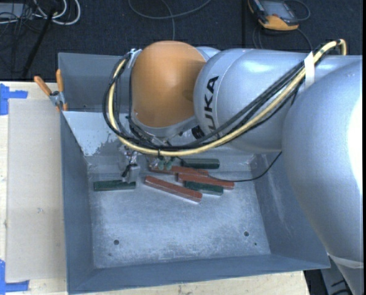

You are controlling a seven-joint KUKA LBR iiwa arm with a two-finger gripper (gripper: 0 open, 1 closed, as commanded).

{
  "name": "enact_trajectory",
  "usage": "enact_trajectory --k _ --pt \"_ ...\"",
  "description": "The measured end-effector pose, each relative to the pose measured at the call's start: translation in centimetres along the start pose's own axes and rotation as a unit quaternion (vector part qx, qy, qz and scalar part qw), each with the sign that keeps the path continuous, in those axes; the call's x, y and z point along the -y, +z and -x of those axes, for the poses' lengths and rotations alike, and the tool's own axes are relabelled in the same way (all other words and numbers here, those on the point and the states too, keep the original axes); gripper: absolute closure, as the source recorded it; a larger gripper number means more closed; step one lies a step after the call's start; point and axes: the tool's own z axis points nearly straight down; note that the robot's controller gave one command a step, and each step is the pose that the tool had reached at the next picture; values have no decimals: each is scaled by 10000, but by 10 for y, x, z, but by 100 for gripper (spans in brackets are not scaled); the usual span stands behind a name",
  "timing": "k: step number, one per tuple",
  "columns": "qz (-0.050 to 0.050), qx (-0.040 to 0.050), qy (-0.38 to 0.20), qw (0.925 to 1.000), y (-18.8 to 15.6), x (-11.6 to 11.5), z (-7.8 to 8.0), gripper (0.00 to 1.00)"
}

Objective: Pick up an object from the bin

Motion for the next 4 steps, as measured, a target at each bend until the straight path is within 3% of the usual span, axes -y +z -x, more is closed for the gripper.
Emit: enact_trajectory --k 1,2,3,4 --pt "-5 -36 19 10000 5 1 -1 0" --pt "-8 -84 -502 9987 120 15 -1 0" --pt "-3 -48 -484 9988 114 15 1 100" --pt "2 7 -938 9956 -95 -9 -13 100"
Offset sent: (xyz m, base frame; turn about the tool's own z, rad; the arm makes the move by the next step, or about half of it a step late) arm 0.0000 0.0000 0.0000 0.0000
